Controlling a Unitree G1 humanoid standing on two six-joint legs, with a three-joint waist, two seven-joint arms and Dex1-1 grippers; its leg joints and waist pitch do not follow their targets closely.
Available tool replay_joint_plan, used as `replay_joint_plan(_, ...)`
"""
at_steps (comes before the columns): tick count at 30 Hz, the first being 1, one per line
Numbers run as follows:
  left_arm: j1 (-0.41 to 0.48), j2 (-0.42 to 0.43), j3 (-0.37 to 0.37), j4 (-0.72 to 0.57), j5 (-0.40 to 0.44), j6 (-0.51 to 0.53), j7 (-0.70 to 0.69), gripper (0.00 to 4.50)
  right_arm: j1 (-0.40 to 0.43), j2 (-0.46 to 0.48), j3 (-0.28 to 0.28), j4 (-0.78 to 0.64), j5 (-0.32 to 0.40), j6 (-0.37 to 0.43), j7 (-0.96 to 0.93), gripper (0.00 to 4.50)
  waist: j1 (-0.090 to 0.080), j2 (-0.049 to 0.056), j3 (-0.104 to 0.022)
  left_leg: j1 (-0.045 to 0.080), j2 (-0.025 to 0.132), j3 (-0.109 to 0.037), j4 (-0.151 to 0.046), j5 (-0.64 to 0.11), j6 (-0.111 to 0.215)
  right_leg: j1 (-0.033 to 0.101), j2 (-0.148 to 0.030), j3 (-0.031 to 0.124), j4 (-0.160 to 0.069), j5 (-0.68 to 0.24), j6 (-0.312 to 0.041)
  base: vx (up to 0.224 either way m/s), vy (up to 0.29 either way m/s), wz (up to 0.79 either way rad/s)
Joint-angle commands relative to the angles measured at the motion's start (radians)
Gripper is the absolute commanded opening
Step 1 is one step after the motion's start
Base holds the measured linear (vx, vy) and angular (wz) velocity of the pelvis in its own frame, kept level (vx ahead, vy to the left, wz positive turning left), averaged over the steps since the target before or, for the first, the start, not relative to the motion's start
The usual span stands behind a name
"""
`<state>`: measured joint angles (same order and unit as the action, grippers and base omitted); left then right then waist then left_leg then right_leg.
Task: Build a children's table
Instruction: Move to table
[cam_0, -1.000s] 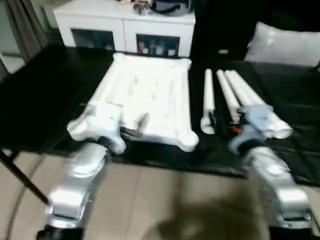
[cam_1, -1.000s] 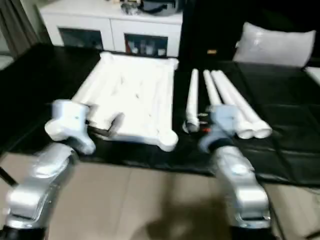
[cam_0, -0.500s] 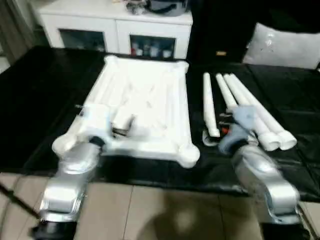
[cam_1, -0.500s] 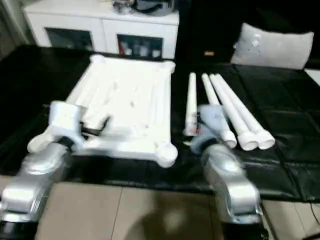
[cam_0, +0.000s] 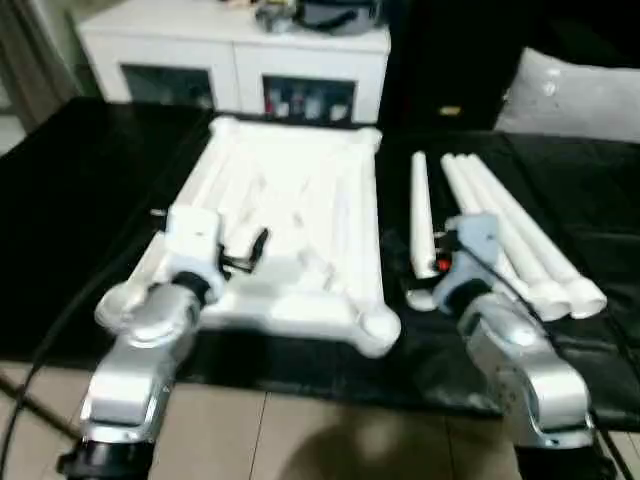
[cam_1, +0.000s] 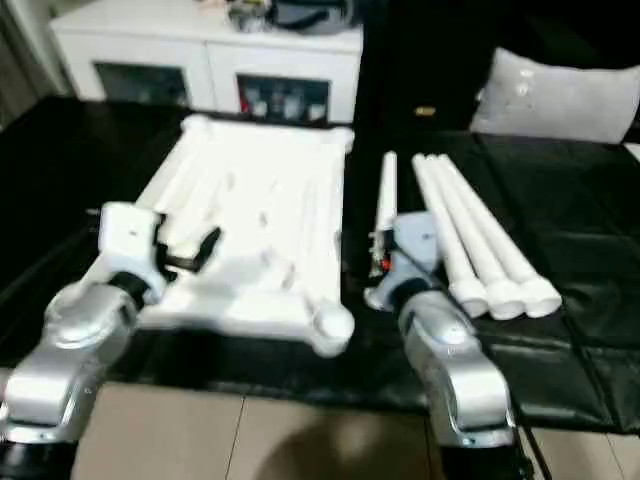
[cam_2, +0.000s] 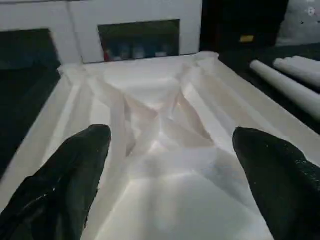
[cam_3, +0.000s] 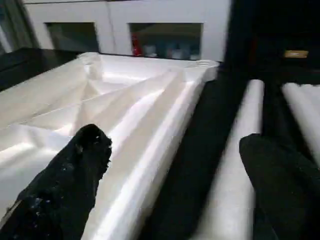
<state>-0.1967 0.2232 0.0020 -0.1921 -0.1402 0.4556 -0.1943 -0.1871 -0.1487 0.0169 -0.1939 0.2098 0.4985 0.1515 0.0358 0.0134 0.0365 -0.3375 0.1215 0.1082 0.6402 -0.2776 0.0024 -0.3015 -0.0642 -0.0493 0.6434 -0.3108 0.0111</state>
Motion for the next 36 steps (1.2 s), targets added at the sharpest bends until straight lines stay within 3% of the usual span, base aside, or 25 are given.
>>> replay_joint_plan(1,-0.003,-0.002,-0.022,0.001,0.005,0.000,-0.008,4.42,0.003,-0.007,-0.014,-0.002,-0.009,-0.001,0.001,4.50,0.040,-0.016,-0.063,-0.083,0.015,-0.003,0.005,0.108,0.260,0.119,-0.146,0.113,-0.117,0.217,-0.208,0.077,-0.014,0.02)
replay_joint_plan(2,-0.003,-0.002,-0.023,0.001,0.005,0.000,-0.007,4.42,0.004,-0.008,-0.014,-0.001,-0.013,-0.001,0.003,4.50,0.043,-0.021,-0.059,-0.120,0.022,-0.009,0.017,0.126,0.176,0.140,-0.129,0.108,-0.110,0.230,-0.229,0.077,-0.014,0.02)
replay_joint_plan(4,-0.002,-0.003,-0.025,0.001,0.005,0.000,-0.008,4.42,0.006,-0.008,-0.013,0.002,-0.017,-0.004,0.003,4.50,0.037,0.002,-0.065,-0.096,0.032,-0.008,-0.038,0.201,0.116,0.125,-0.041,0.048,-0.075,0.296,-0.197,0.117,-0.026,0.01)
replay_joint_plan(5,0.001,-0.005,-0.026,0.000,0.006,-0.001,-0.011,4.42,0.006,-0.007,-0.012,0.004,-0.018,-0.002,-0.001,4.50,0.011,0.034,-0.080,0.032,0.075,-0.056,-0.063,0.343,0.177,0.036,0.010,-0.008,-0.017,0.301,-0.143,0.151,-0.032,0.06)
replay_joint_plan(6,0.002,-0.005,-0.026,-0.001,0.007,-0.001,-0.012,4.42,0.006,-0.006,-0.011,0.004,-0.017,0.000,-0.003,4.50,-0.049,0.043,-0.095,0.194,0.181,-0.185,-0.063,0.617,0.428,-0.147,-0.008,-0.021,0.070,0.032,-0.036,0.151,-0.057,0.02)
replay_joint_plan(7,0.002,-0.005,-0.026,-0.001,0.007,-0.001,-0.012,4.42,0.006,-0.006,-0.011,0.004,-0.017,0.000,-0.003,4.50,-0.041,0.039,-0.092,0.192,0.203,-0.197,-0.061,0.694,0.497,-0.163,-0.026,-0.013,0.083,-0.056,0.005,0.062,-0.038,0.03)
replay_joint_plan(8,0.004,-0.004,-0.027,-0.002,0.009,-0.001,-0.015,4.42,0.007,-0.004,-0.011,0.004,-0.016,0.004,-0.006,4.50,-0.022,0.030,-0.069,0.124,0.191,-0.126,-0.069,0.653,0.491,-0.170,-0.041,0.004,0.093,0.005,0.043,0.062,-0.038,0.03)
replay_joint_plan(10,0.005,-0.002,-0.027,-0.003,0.011,0.000,-0.017,4.42,0.009,-0.004,-0.011,0.005,-0.016,0.008,-0.010,4.50,-0.011,-0.010,-0.055,0.068,0.083,-0.027,-0.069,0.277,0.367,-0.120,-0.046,0.025,-0.019,0.157,-0.027,0.000,0.000,0.00)
replay_joint_plan(11,0.007,-0.002,-0.027,-0.003,0.012,0.000,-0.017,4.42,0.013,-0.004,-0.010,0.008,-0.020,0.009,-0.013,4.50,0.015,-0.081,-0.043,-0.019,-0.029,0.024,-0.007,-0.023,0.238,-0.007,-0.088,0.116,-0.120,-0.047,-0.044,0.013,-0.082,0.00)
replay_joint_plan(12,0.007,-0.001,-0.027,-0.003,0.012,-0.001,-0.017,4.42,0.014,-0.004,-0.009,0.009,-0.022,0.009,-0.014,4.50,0.055,-0.052,-0.040,-0.028,0.000,-0.005,0.050,-0.041,0.122,0.032,-0.186,0.165,-0.157,-0.396,-0.096,0.022,-0.100,-0.03)
replay_joint_plan(13,0.008,0.000,-0.028,-0.002,0.012,-0.001,-0.017,4.42,0.015,-0.002,-0.009,0.010,-0.025,0.008,-0.014,4.50,0.057,-0.065,-0.040,-0.041,-0.003,-0.006,0.054,-0.011,0.082,0.039,-0.159,0.154,-0.150,-0.463,-0.091,0.034,-0.125,-0.05)
replay_joint_plan(14,0.008,0.001,-0.029,-0.002,0.011,-0.001,-0.017,4.42,0.015,-0.001,-0.010,0.012,-0.027,0.008,-0.014,4.50,0.060,-0.044,-0.033,-0.060,0.011,-0.018,0.041,0.028,0.046,0.054,-0.164,0.147,-0.149,-0.461,-0.146,0.021,-0.064,-0.05)
replay_joint_plan(15,0.007,0.002,-0.030,-0.001,0.011,-0.002,-0.016,4.42,0.015,0.000,-0.011,0.014,-0.029,0.007,-0.014,4.50,0.060,-0.035,-0.024,-0.056,0.022,-0.020,0.025,0.039,0.037,0.046,-0.159,0.134,-0.153,-0.450,-0.176,0.000,0.000,0.00)
replay_joint_plan(17,0.006,0.003,-0.031,0.002,0.013,-0.004,-0.015,4.42,0.014,0.000,-0.009,0.017,-0.035,0.003,-0.014,4.50,0.027,0.013,-0.031,-0.016,0.074,-0.026,-0.103,-0.027,0.026,0.015,-0.046,0.030,-0.112,-0.293,-0.196,0.000,0.000,0.00)
replay_joint_plan(18,0.006,0.002,-0.032,0.004,0.016,-0.006,-0.013,4.42,0.013,-0.001,-0.007,0.018,-0.039,-0.001,-0.014,4.50,0.003,0.029,-0.047,0.064,0.107,-0.060,-0.110,-0.028,0.053,-0.039,-0.026,0.006,-0.060,-0.093,-0.212,0.073,0.060,-0.02)
replay_joint_plan(19,0.007,-0.003,-0.035,0.006,0.026,-0.016,-0.006,4.42,0.017,-0.003,-0.005,0.017,-0.038,-0.004,-0.017,4.50,-0.012,0.030,-0.048,0.067,0.113,-0.074,-0.097,0.075,0.121,-0.057,-0.036,0.002,-0.041,0.085,-0.219,0.068,0.051,0.07)
replay_joint_plan(20,0.007,-0.004,-0.037,0.007,0.030,-0.016,-0.005,4.42,0.018,-0.004,-0.005,0.016,-0.037,-0.004,-0.017,4.50,-0.009,0.022,-0.047,0.057,0.105,-0.063,-0.083,0.131,0.144,-0.053,-0.051,0.009,-0.050,0.156,-0.231,0.068,0.051,0.07)
replay_joint_plan(22,0.005,-0.002,-0.038,0.011,0.034,-0.016,-0.007,4.42,0.021,-0.005,-0.005,0.016,-0.037,-0.003,-0.021,4.50,0.015,-0.003,-0.066,-0.024,0.060,-0.031,-0.047,0.435,0.155,0.006,-0.088,0.050,-0.031,0.475,-0.260,0.000,0.000,0.00)
replay_joint_plan(25,0.002,0.002,-0.036,0.014,0.032,-0.020,-0.009,4.42,0.022,0.000,-0.010,0.018,-0.041,-0.009,-0.020,4.50,0.018,0.007,-0.075,-0.023,0.066,-0.038,-0.038,0.535,0.091,-0.007,-0.076,0.043,-0.019,0.574,-0.240,0.000,0.000,0.00)
replay_joint_plan(30,-0.005,-0.002,-0.029,0.012,0.018,-0.008,-0.019,4.42,0.021,0.010,-0.017,0.017,-0.028,-0.009,-0.013,4.50,0.016,0.008,-0.036,-0.024,0.086,-0.024,-0.082,0.012,0.007,-0.014,-0.091,0.047,-0.075,0.079,-0.264,-0.053,-0.013,0.00)
replay_joint_plan(31,-0.009,-0.005,-0.024,0.015,0.020,0.001,-0.017,4.42,0.020,0.016,-0.024,0.014,-0.014,0.004,-0.016,4.50,0.014,0.015,-0.039,0.015,0.091,0.020,-0.064,-0.049,-0.047,-0.051,-0.074,0.086,-0.109,-0.021,-0.233,-0.055,-0.018,-0.21)
replay_joint_plan(33,-0.014,-0.004,-0.025,0.026,0.028,-0.009,-0.014,4.42,0.016,0.022,-0.043,0.017,-0.002,0.026,-0.030,4.50,0.047,-0.014,-0.024,0.036,0.060,0.066,-0.040,-0.192,-0.112,-0.063,-0.072,0.174,-0.150,-0.361,-0.174,-0.058,-0.009,-0.34)
replay_joint_plan(34,-0.014,-0.004,-0.025,0.026,0.029,-0.010,-0.014,4.42,0.016,0.022,-0.043,0.017,-0.002,0.027,-0.031,4.50,0.048,-0.025,-0.020,0.022,0.054,0.059,-0.034,-0.194,-0.093,-0.042,-0.082,0.202,-0.158,-0.435,-0.163,-0.071,0.043,-0.55)
replay_joint_plan(35,-0.017,-0.001,-0.032,0.029,0.042,-0.013,-0.008,4.42,0.015,0.022,-0.055,0.019,-0.001,0.031,-0.034,4.50,0.092,-0.026,-0.018,0.003,0.048,0.023,0.027,-0.139,-0.041,-0.019,-0.142,0.308,-0.201,-0.643,-0.132,-0.071,0.043,-0.55)
replay_joint_plan(36,-0.018,-0.001,-0.032,0.030,0.045,-0.010,-0.003,4.42,0.016,0.021,-0.058,0.019,0.000,0.026,-0.030,4.50,0.103,-0.027,-0.018,-0.011,0.043,0.008,0.038,-0.126,-0.036,-0.008,-0.140,0.336,-0.200,-0.648,-0.130,-0.049,0.104,-0.65)
